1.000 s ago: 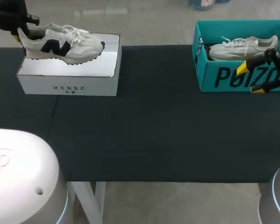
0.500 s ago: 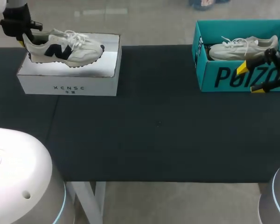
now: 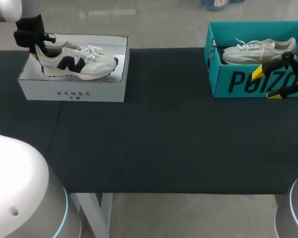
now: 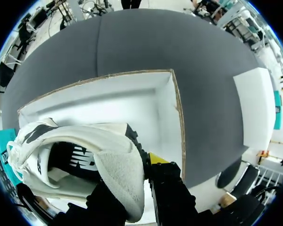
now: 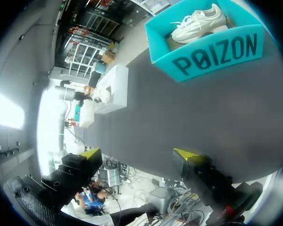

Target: Take the shoe out of the shoebox, open the shoe tongue, remove and reinsert the insole, then place the shoe into the shoebox

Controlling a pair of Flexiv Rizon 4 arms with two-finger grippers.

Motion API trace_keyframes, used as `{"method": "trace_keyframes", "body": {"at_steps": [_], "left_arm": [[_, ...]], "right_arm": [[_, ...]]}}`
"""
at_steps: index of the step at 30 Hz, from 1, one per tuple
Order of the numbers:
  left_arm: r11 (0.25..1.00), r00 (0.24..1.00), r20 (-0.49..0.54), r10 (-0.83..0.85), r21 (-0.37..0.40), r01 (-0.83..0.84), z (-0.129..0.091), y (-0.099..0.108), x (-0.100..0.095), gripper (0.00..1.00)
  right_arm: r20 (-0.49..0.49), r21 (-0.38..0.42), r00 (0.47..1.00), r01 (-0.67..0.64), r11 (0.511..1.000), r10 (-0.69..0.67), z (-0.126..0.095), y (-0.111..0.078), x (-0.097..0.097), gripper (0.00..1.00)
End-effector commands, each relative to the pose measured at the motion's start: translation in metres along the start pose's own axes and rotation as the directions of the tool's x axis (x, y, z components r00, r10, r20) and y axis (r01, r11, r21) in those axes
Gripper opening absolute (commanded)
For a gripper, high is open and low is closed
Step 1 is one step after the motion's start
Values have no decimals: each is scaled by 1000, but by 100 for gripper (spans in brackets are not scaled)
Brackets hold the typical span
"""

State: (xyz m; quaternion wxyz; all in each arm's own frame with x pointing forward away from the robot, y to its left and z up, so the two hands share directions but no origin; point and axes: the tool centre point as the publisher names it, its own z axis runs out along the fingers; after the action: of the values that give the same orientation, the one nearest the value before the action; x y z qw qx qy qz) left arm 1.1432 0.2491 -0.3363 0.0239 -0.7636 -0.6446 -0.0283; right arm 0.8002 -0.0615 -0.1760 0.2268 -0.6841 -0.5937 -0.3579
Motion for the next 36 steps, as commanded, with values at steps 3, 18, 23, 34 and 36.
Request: {"method": "trace_keyframes", "body": {"at_steps": [3, 18, 23, 34, 36], "left_arm": [[1000, 1000, -4, 20, 23, -20, 16, -5, -5, 0], [997, 1000, 12, -8, 75, 7, 41, -28, -19, 0], [996, 1000, -1, -27, 88, 27, 44, -31, -13, 0], [994, 999, -33, -27, 106, 30, 49, -36, -6, 0], [993, 999, -37, -25, 114, 29, 51, -36, -8, 0]], "right_arm": [[3, 0, 1000, -2, 1000, 2, 0, 0, 0, 100], [3, 0, 1000, -2, 1000, 2, 0, 0, 0, 100], [3, 0, 1000, -2, 1000, 2, 0, 0, 0, 100], [3, 0, 1000, -2, 1000, 2, 0, 0, 0, 100], [3, 0, 1000, -2, 1000, 2, 0, 0, 0, 100]]}}
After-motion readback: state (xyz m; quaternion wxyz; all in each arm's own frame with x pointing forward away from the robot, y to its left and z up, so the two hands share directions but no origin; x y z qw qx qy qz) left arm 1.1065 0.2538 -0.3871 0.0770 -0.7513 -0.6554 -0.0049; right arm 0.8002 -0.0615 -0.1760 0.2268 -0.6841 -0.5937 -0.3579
